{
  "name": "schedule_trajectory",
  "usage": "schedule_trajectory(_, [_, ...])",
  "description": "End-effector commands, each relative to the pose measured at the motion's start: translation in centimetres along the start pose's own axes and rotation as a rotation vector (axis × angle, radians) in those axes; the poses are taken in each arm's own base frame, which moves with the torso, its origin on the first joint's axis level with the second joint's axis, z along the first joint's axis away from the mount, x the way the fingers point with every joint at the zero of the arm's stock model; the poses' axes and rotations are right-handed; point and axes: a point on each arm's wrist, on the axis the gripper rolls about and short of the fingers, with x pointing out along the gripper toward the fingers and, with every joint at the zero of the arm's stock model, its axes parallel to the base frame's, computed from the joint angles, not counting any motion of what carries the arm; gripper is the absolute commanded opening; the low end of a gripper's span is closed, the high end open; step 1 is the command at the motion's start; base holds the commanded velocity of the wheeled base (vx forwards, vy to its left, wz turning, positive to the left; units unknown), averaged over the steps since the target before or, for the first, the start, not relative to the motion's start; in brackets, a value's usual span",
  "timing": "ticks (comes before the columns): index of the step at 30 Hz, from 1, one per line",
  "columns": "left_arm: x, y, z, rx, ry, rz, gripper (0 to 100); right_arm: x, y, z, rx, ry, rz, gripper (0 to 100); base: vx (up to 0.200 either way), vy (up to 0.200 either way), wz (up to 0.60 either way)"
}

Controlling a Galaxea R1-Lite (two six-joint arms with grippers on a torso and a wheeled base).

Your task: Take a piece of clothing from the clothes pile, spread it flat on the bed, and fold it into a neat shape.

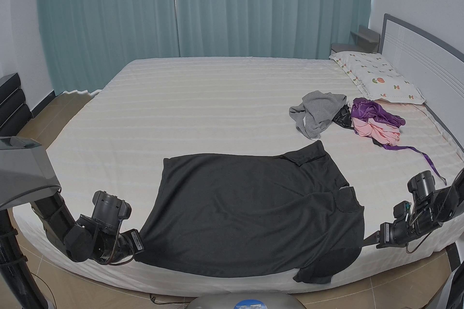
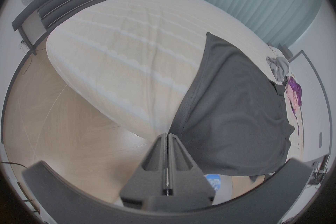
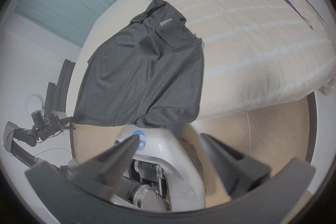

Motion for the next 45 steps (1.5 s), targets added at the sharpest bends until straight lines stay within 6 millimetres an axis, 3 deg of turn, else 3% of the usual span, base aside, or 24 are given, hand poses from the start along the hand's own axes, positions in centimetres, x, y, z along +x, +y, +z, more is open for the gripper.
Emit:
schedule_trajectory(1, [-0.1,-0.5,-0.7,0.026,0.026,-0.012,0,1.5,-0.3,0.7,0.011,0.032,-0.002,100,0.0,0.0,0.0])
schedule_trajectory(6, [-0.2,-0.7,-0.8,0.029,0.024,-0.018,0,1.8,-0.5,2.0,0.02,0.0,0.001,100,0.0,0.0,0.0])
schedule_trajectory(7, [-0.2,-0.7,-0.8,0.029,0.026,-0.016,100,1.9,-0.6,2.2,0.02,-0.004,0.002,100,0.0,0.0,0.0])
schedule_trajectory(14, [-0.3,0.0,-1.3,0.049,0.041,0.012,100,2.3,-0.7,3.0,0.005,-0.062,0.014,100,0.0,0.0,0.0])
schedule_trajectory(26, [-0.2,-1.2,0.9,-0.027,-0.059,-0.076,100,2.4,0.6,4.4,0.07,-0.154,0.054,100,0.0,0.0,0.0])
schedule_trajectory(35, [0.0,-1.5,1.6,-0.066,-0.079,-0.1,100,2.3,0.9,5.0,0.098,-0.191,0.071,100,0.133,0.0,0.0])
schedule_trajectory(45, [0.0,-1.8,1.9,-0.073,-0.087,-0.117,100,2.2,0.9,5.1,0.094,-0.205,0.075,100,0.0,0.0,0.0])
